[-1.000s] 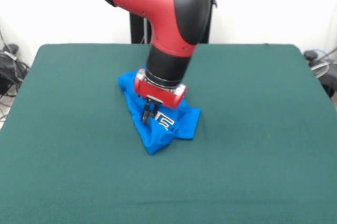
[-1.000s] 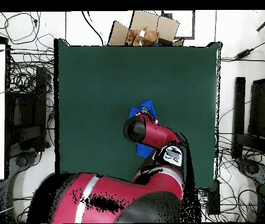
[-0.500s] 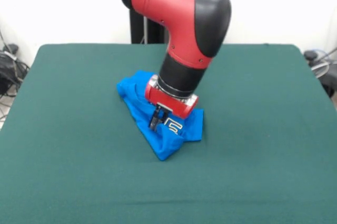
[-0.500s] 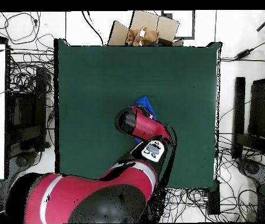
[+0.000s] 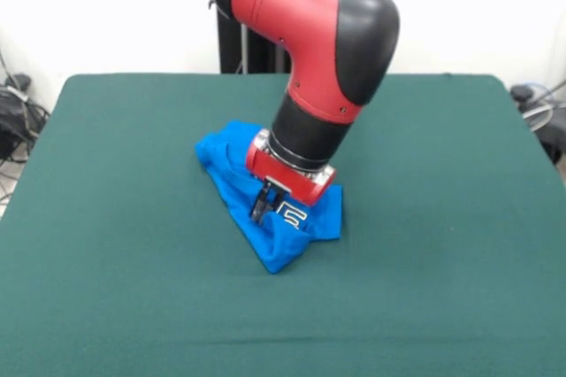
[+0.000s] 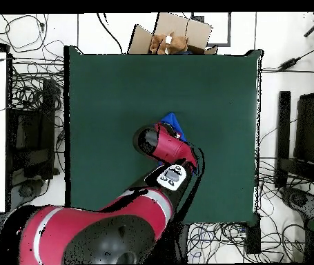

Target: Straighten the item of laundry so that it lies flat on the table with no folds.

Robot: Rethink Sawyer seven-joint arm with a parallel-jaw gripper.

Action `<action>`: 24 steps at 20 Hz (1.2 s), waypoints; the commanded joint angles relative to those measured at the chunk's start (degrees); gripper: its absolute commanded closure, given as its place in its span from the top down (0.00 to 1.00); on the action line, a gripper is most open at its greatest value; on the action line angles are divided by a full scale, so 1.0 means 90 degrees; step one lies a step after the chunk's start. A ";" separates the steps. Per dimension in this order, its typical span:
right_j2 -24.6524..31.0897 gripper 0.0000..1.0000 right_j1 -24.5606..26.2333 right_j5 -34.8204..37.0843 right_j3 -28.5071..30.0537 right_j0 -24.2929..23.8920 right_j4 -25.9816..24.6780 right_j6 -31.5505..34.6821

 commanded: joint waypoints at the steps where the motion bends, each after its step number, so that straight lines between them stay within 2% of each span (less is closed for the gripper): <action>1: 0.0686 0.00 0.0637 0.0122 -0.0814 0.0153 0.0715 0.1872; 6: 0.0725 0.00 0.0643 -0.0136 -0.0707 0.0087 0.0794 0.1816; 8: 0.0840 0.00 0.0525 -0.0443 -0.0354 -0.0114 0.0546 0.1583; 11: 0.1152 0.00 0.0264 -0.1122 0.0331 -0.0831 -0.0396 0.0929; 12: 0.1363 0.00 0.0164 -0.1402 0.0516 -0.1418 -0.1132 0.0337; 13: 0.1517 0.00 0.0131 -0.1562 0.0566 -0.1795 -0.1563 0.0056; 14: 0.1708 0.00 0.0140 -0.1722 0.0518 -0.2388 -0.2282 -0.0480; 16: 0.2031 0.00 0.0155 -0.1819 0.0314 -0.3205 -0.3338 -0.1020; 17: 0.2117 0.00 0.0159 -0.1770 0.0195 -0.3427 -0.3714 -0.1118; 19: 0.2734 0.00 0.0120 -0.1415 -0.0123 -0.4290 -0.4838 -0.1760; 24: 0.3809 0.00 -0.0011 -0.0400 -0.0338 -0.5329 -0.6228 -0.2250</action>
